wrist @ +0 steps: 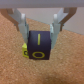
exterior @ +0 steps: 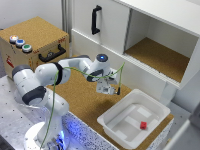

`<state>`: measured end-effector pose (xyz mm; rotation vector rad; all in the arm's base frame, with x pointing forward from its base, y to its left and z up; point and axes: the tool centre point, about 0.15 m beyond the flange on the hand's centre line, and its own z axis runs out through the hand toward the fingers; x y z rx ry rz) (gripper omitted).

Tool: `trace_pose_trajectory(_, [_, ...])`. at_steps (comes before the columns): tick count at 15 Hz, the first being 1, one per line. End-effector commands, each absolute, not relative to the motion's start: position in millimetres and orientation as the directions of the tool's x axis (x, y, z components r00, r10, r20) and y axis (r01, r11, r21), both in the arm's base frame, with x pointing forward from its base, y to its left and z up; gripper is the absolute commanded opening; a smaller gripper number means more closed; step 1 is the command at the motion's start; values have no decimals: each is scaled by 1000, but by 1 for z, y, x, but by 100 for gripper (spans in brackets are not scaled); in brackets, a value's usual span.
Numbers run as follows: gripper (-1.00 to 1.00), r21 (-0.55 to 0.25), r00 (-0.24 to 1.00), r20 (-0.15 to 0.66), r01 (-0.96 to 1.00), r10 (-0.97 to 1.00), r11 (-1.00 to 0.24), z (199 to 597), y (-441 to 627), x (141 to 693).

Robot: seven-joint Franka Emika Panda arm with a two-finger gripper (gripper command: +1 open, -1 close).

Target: Place the purple block on top of the yellow block

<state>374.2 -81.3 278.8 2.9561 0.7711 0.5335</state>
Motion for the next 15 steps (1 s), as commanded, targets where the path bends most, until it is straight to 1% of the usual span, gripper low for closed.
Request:
trace_pose_trajectory(1, [-100, 272, 845, 293, 375, 448, -886, 260, -26, 393])
trace_pose_trajectory(2, [-100, 268, 853, 290, 363, 434, -893, 259, -25, 399])
trace_pose_trajectory(4, [-100, 257, 880, 252, 339, 402, -905, 254, -24, 411])
trace_pose_trajectory(6, [-100, 223, 905, 225, 311, 360, -924, 253, -26, 423])
trace_pose_trajectory(7, [-100, 222, 916, 218, 291, 338, -931, 252, -26, 428])
trace_pose_trajectory(8, [-100, 184, 923, 201, 292, 327, -939, 249, -27, 431])
trace_pose_trajectory(9, [-100, 179, 932, 188, 278, 310, -944, 246, -27, 435])
trace_pose_trajectory(10, [-100, 183, 939, 183, 258, 291, -948, 248, -30, 440])
trace_pose_trajectory(13, [-100, 164, 953, 162, 228, 255, -960, 254, -38, 457])
trace_pose_trajectory(15, [-100, 162, 955, 169, 219, 245, -962, 259, -41, 465])
